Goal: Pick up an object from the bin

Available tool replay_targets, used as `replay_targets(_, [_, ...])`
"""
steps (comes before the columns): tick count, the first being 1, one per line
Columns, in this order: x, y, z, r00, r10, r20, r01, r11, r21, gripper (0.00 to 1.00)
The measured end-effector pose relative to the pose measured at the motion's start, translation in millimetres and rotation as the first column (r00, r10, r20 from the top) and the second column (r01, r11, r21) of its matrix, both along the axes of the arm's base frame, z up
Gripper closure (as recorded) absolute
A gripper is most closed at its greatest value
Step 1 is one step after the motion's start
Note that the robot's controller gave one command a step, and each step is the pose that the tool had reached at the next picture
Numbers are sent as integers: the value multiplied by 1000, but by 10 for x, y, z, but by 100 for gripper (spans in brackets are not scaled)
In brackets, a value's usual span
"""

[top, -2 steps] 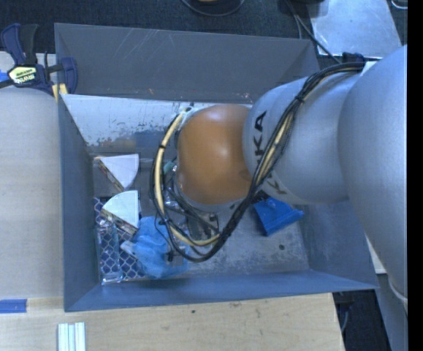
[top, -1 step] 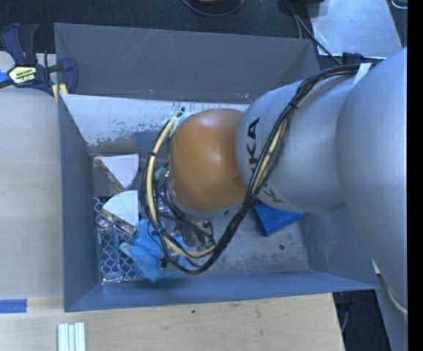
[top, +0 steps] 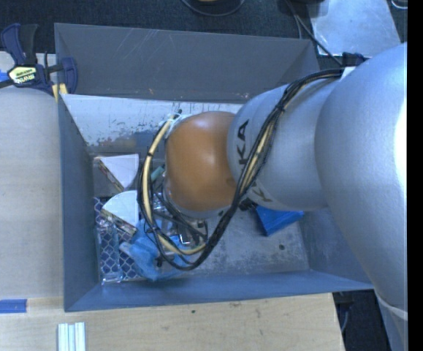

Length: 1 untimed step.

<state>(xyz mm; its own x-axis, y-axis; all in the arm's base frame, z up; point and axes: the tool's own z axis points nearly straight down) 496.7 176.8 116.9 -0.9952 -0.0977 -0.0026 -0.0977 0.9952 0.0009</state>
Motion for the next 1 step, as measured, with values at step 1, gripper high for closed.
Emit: replay_targets(1, [90,68,-461,985,170,-2,-170,985,0,0])
